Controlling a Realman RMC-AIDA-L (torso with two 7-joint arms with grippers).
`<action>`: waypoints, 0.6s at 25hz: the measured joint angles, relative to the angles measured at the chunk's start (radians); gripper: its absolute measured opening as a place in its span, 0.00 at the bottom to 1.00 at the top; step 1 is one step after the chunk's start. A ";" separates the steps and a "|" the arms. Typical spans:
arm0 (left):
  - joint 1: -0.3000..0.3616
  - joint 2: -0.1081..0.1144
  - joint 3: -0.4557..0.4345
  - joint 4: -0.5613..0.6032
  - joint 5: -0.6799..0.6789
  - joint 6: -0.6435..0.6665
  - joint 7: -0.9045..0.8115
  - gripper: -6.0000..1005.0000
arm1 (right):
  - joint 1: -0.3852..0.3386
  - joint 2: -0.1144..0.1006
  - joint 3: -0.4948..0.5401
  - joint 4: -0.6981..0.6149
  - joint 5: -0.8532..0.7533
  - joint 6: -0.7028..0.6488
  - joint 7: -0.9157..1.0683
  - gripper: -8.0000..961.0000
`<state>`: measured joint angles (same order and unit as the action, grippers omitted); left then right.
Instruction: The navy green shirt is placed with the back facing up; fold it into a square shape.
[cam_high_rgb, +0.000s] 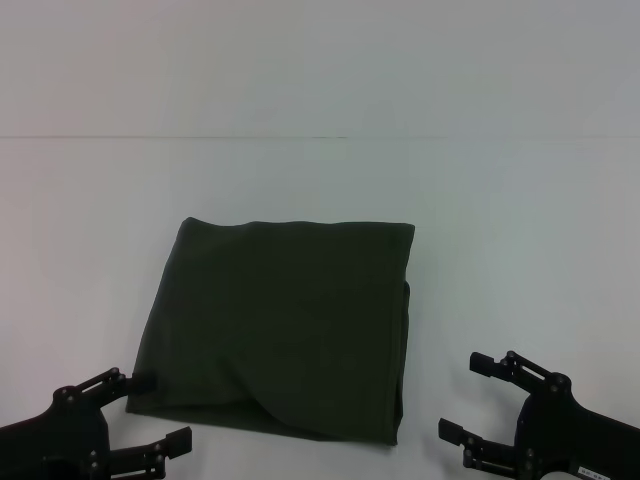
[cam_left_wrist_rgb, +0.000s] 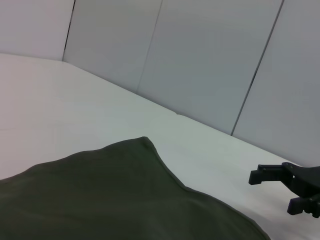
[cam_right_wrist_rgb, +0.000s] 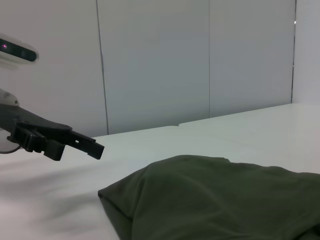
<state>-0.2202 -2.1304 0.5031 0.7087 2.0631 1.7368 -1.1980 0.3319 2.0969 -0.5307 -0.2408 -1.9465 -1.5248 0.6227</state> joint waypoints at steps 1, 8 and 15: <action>0.000 0.000 0.000 0.000 0.000 0.000 0.000 0.94 | 0.000 0.000 0.000 0.000 0.000 0.000 0.000 0.94; -0.001 -0.001 0.000 0.000 0.000 0.002 0.000 0.94 | 0.000 0.000 0.000 0.000 0.000 -0.001 0.000 0.94; -0.001 -0.003 0.000 0.000 0.000 0.003 0.000 0.94 | 0.000 0.002 0.000 0.000 0.000 -0.001 0.000 0.94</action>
<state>-0.2209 -2.1334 0.5032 0.7086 2.0631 1.7396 -1.1980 0.3319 2.0985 -0.5307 -0.2408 -1.9466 -1.5263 0.6227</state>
